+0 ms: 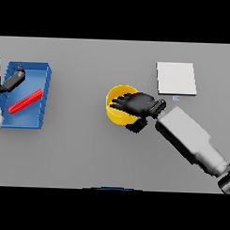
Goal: Pick up the red beaker and tilt it to pour out 1 green nut into yellow bowl. Pick up the yellow bowl and place it on the metallic measuring scale.
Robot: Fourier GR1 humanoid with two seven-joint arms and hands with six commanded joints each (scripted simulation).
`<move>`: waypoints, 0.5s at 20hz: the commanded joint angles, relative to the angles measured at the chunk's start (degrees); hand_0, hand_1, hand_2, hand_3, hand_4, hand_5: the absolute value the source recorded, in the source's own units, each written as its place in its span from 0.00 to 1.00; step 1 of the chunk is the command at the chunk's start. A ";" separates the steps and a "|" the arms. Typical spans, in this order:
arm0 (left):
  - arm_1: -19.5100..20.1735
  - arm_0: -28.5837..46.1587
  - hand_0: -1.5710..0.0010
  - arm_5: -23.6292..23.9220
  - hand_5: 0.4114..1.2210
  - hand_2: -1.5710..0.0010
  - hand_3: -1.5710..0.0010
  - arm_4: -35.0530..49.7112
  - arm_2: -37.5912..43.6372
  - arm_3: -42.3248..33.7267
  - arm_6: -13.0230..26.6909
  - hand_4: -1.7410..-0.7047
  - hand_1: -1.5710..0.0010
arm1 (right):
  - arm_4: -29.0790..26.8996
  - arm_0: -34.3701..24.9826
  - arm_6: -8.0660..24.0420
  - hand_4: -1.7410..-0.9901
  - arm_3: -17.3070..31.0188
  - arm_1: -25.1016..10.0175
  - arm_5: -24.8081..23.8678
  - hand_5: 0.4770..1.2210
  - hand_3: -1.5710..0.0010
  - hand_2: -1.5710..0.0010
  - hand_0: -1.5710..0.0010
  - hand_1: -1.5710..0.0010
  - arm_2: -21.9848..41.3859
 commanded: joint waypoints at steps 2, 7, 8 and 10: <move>-0.21 -0.31 1.00 -0.06 0.35 1.00 1.00 -0.27 -0.37 -0.24 0.57 0.96 1.00 | -0.17 -0.84 0.54 0.61 1.55 0.48 1.10 0.36 0.98 1.00 1.00 1.00 -0.02; 0.32 -1.04 1.00 -0.37 0.36 1.00 1.00 -0.17 0.04 0.66 0.21 0.95 1.00 | -1.28 0.29 3.13 0.56 1.34 1.11 4.04 0.49 0.88 0.91 0.90 0.91 -0.45; 0.03 -0.66 1.00 0.18 0.36 1.00 1.00 -0.38 -0.13 0.08 0.18 0.95 1.00 | -1.29 0.13 2.69 0.52 1.57 1.04 3.81 0.59 0.85 0.76 0.72 0.73 -0.53; -0.18 -1.14 1.00 -0.12 0.36 1.00 1.00 -0.22 -0.18 0.51 0.16 0.95 1.00 | -1.63 0.38 1.16 0.37 1.42 0.91 3.56 0.74 0.75 0.49 0.46 0.47 -0.56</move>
